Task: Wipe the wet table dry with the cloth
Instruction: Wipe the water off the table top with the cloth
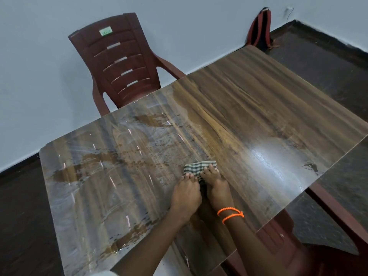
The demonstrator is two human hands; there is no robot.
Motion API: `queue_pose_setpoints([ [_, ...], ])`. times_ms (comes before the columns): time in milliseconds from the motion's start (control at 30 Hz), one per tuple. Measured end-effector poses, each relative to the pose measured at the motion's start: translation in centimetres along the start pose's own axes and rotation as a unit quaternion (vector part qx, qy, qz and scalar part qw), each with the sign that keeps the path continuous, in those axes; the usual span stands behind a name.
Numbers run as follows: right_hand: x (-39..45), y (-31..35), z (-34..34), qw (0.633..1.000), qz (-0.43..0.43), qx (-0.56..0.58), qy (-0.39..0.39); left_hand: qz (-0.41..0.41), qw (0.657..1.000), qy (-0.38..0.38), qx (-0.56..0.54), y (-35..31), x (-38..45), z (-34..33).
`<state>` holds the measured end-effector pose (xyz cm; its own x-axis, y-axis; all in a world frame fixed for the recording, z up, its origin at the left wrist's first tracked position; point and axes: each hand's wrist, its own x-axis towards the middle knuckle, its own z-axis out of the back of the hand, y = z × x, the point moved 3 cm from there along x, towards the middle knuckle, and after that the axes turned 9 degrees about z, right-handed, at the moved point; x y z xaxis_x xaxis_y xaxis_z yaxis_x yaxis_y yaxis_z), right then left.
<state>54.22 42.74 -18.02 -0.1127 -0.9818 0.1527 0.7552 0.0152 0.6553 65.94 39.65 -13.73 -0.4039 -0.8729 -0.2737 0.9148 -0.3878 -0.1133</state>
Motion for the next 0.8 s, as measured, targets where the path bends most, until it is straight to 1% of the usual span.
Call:
queue_pose_setpoints([
  [67,-1.9,0.9,0.0,0.999,0.037,0.034,0.003,0.004,1.000,-0.006,-0.005,0.5,-2.2,-0.6],
  [167,-4.4,0.6,1.1,0.997,0.062,0.043,0.022,-0.037,0.999,-0.013,0.008,0.1,-4.7,-2.3],
  [267,-5.2,-0.7,2.8,0.998,0.050,0.024,0.023,-0.088,0.996,-0.010,-0.001,-1.5,-4.7,-3.1],
  [433,-1.4,-3.1,4.2,1.000,-0.011,-0.020,-0.005,-0.115,0.992,-0.042,-0.027,-3.6,0.8,-1.4],
  [533,2.7,-2.9,3.1,0.999,-0.027,-0.028,-0.026,-0.098,0.993,-0.059,-0.026,-2.7,4.9,0.1],
  [633,5.8,-1.5,1.8,0.999,-0.005,-0.048,-0.024,-0.068,0.994,-0.055,-0.058,-0.7,7.0,0.9],
  [733,6.8,0.0,-0.1,1.000,0.006,-0.022,0.006,-0.039,0.994,-0.046,-0.086,2.1,6.9,0.5],
  [800,5.6,0.5,-1.3,0.999,0.026,0.003,0.025,-0.034,0.994,-0.038,-0.096,3.2,5.3,-0.1],
])
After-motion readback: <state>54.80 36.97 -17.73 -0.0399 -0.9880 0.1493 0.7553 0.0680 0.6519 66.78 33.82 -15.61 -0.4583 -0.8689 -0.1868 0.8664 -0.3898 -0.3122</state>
